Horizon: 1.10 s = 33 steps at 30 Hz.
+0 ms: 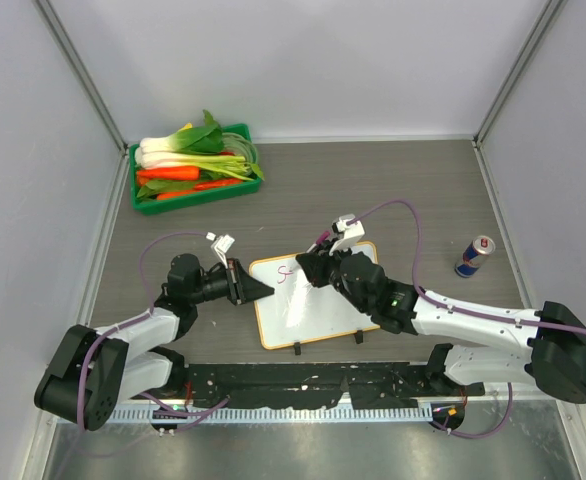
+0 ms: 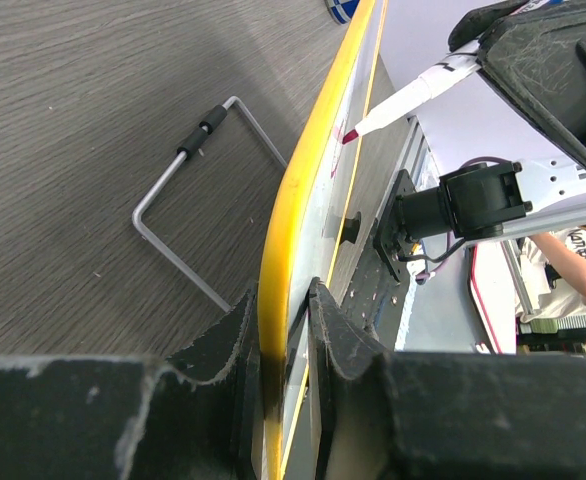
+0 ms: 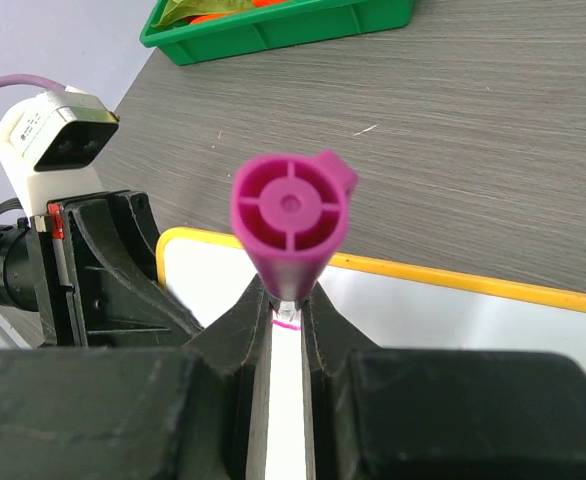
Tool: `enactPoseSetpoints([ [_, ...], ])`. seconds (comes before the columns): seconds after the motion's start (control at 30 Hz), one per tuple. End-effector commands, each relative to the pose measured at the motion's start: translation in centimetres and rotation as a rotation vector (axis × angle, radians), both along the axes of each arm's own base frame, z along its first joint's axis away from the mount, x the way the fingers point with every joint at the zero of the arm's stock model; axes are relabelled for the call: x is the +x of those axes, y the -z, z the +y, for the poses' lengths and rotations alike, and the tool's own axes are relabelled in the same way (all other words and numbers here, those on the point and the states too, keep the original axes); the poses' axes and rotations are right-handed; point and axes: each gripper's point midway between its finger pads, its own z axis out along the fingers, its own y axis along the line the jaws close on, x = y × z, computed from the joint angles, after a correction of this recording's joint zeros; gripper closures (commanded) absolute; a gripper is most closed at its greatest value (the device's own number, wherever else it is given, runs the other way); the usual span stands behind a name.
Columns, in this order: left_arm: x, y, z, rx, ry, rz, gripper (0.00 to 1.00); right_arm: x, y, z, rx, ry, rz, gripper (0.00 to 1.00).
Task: Write a sentence on the whiteboard
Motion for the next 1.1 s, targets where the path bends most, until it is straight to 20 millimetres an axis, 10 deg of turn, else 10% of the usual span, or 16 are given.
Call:
enactPoseSetpoints([
  [0.0,0.6,1.2,0.5,0.054,-0.032,-0.019,1.0,-0.1,0.2,-0.1,0.001,0.006,0.01,0.99],
  [0.57,0.7,1.2,0.5,0.054,-0.033,-0.021,1.0,-1.2,2.1,-0.8,-0.044,-0.026,0.053,0.99],
  [1.07,0.7,1.3,0.5,0.055,-0.035,-0.017,1.0,-0.3,-0.1,-1.6,-0.021,0.035,0.005,0.99],
])
